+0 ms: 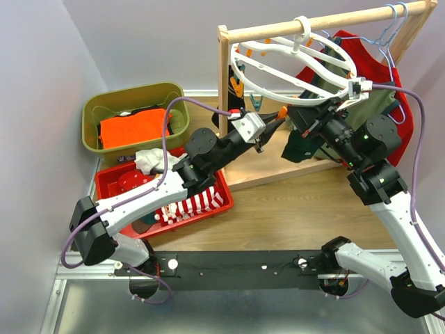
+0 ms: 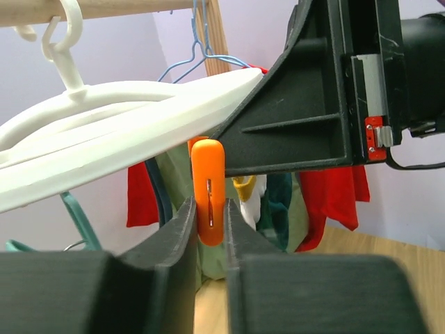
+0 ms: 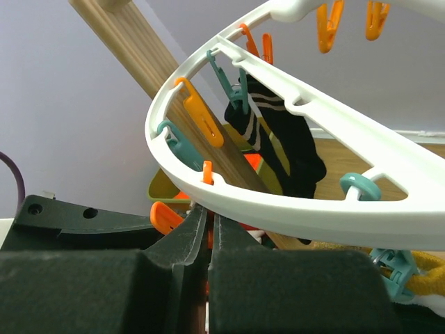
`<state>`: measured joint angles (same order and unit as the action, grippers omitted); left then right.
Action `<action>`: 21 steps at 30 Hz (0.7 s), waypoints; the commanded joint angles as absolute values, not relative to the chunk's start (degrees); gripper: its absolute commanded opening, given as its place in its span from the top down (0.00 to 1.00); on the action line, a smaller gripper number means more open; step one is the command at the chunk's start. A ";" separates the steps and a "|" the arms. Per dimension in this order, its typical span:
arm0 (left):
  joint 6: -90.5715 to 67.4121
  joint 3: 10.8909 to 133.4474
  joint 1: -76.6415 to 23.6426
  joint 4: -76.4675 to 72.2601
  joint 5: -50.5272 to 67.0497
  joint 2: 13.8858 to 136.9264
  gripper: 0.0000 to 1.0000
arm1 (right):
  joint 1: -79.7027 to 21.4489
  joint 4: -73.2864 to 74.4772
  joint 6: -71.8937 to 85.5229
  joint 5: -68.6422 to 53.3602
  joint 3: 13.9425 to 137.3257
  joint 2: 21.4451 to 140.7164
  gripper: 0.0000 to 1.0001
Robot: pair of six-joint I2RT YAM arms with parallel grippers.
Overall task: Clip the socks to the hanger
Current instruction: Open the clamp at the hanger.
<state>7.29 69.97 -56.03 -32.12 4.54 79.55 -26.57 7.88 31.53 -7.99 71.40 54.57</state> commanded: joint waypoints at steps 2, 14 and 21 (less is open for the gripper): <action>8.35 69.52 -56.51 -34.63 3.51 79.98 0.94 | -26.10 6.85 31.82 -5.01 72.95 54.05 0.88; 7.30 69.43 -56.87 -34.28 2.90 80.16 1.00 | -26.10 21.17 22.51 -7.02 80.06 52.73 0.45; 5.10 69.87 -57.04 -32.96 2.99 80.33 1.00 | -26.10 21.01 21.62 -12.04 80.07 53.87 0.27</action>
